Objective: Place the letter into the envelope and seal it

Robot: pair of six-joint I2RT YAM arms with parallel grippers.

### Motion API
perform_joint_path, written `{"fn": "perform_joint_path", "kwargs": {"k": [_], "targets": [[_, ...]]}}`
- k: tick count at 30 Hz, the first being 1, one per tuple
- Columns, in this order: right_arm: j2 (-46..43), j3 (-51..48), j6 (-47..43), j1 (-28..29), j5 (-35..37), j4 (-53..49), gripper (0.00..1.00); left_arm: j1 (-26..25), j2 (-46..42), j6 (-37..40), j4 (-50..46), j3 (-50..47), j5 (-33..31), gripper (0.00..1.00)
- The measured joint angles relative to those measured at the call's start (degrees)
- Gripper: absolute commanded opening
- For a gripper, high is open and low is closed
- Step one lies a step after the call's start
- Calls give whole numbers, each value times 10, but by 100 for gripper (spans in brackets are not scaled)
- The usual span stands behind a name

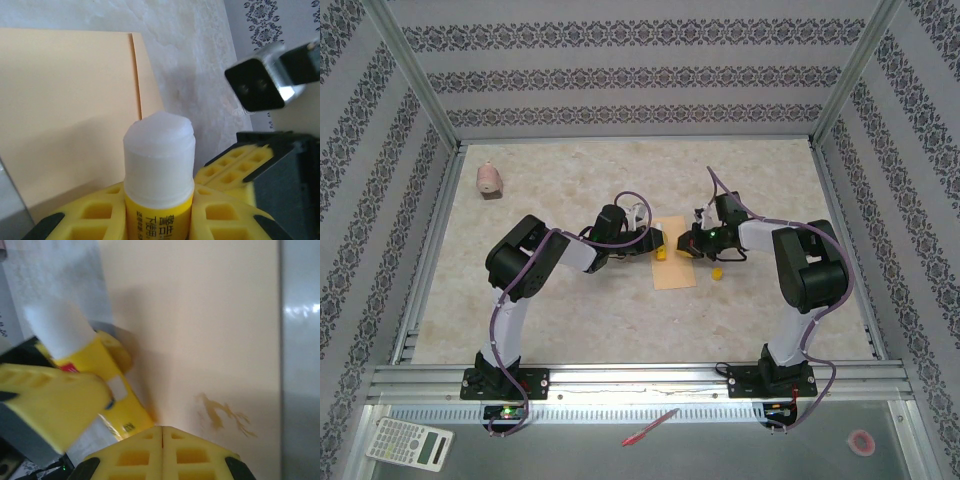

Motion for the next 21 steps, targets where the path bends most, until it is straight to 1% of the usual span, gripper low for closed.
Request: {"fn": "perform_joint_path", "kwargs": {"k": [5,12,21], "targets": [[5,23,7,1,0,9,0,0,0,0,0,0,0,1],[59,28,11,12,0,16,0,0,0,0,0,0,0,1],[62,25,11,11,-4,23,0,0,-1,0,-2,0,0,1]]}}
